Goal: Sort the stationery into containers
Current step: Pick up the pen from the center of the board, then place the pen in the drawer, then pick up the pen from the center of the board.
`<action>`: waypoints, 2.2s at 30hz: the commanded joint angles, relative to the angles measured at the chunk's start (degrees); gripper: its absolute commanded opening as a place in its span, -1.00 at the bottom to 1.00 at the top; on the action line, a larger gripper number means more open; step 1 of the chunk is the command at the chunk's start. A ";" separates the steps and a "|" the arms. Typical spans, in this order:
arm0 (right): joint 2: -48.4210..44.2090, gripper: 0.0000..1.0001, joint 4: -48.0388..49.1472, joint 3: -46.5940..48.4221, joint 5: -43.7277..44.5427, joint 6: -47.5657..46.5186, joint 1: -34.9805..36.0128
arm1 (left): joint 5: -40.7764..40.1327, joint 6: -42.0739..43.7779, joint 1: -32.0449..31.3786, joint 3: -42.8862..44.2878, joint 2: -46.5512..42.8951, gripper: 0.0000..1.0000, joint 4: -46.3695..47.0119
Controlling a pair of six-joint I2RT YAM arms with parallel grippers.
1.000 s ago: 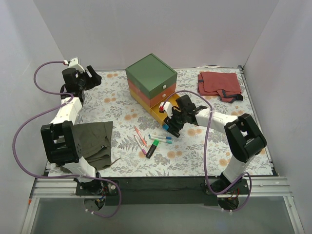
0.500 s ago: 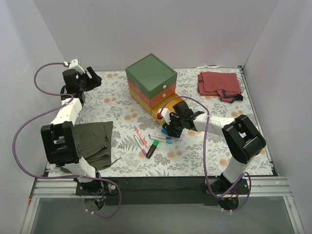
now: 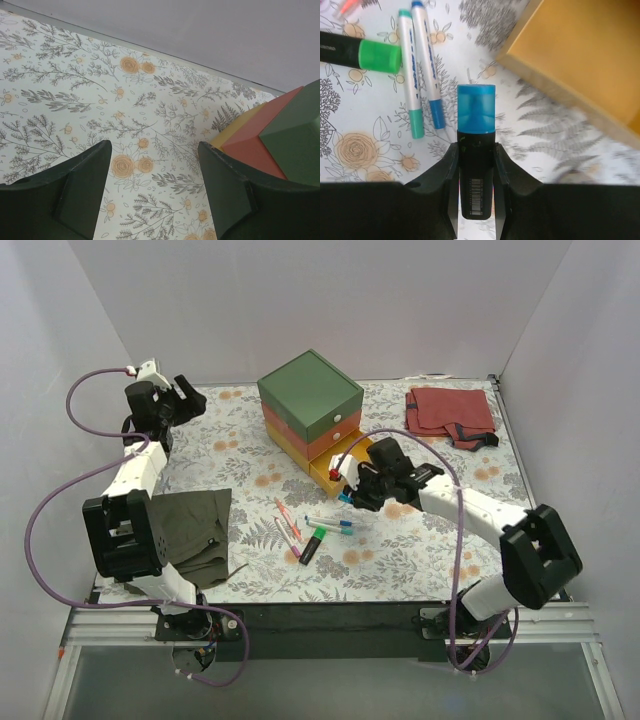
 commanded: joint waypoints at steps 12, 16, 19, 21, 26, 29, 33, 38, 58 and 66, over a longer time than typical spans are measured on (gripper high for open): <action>3.64 -0.74 -7.13 16.24 -2.57 -51.28 -4.75 | 0.04 -1.18 1.82 -0.59 -6.70 0.40 2.87; 10.41 -0.74 -6.78 23.88 -1.69 -52.43 -4.93 | -0.05 -1.36 1.73 -1.91 -8.19 0.40 2.78; 13.14 -0.75 -6.60 26.00 -1.51 -54.44 -4.93 | 0.04 -1.45 1.73 -2.70 -8.81 0.40 2.78; 13.94 -0.67 -6.69 25.92 -1.51 -56.29 -4.84 | -0.13 -1.80 1.82 -3.05 -8.90 0.40 3.04; 13.50 -0.12 -6.78 25.21 -0.20 -56.12 -4.93 | -0.13 -2.15 2.00 -3.05 -8.81 0.40 3.39; 12.36 0.01 -6.69 25.48 0.34 -53.23 -5.45 | -0.13 -2.06 2.35 -3.05 -8.55 0.41 3.66; 9.46 0.07 -7.39 25.74 -1.58 -47.17 -5.98 | -0.04 -2.24 2.79 -2.88 -8.55 0.41 3.66; 5.25 0.07 -20.37 30.56 -15.28 -37.58 -7.30 | -0.57 -2.24 2.70 -2.26 -9.16 0.41 2.08; 19.47 0.01 -49.06 33.30 -23.75 -71.69 11.23 | -0.40 3.48 2.79 -9.20 -16.10 0.41 2.78; 26.41 0.00 -47.56 37.08 -21.47 -66.49 17.04 | -1.54 3.65 2.79 -14.12 -21.90 0.41 2.26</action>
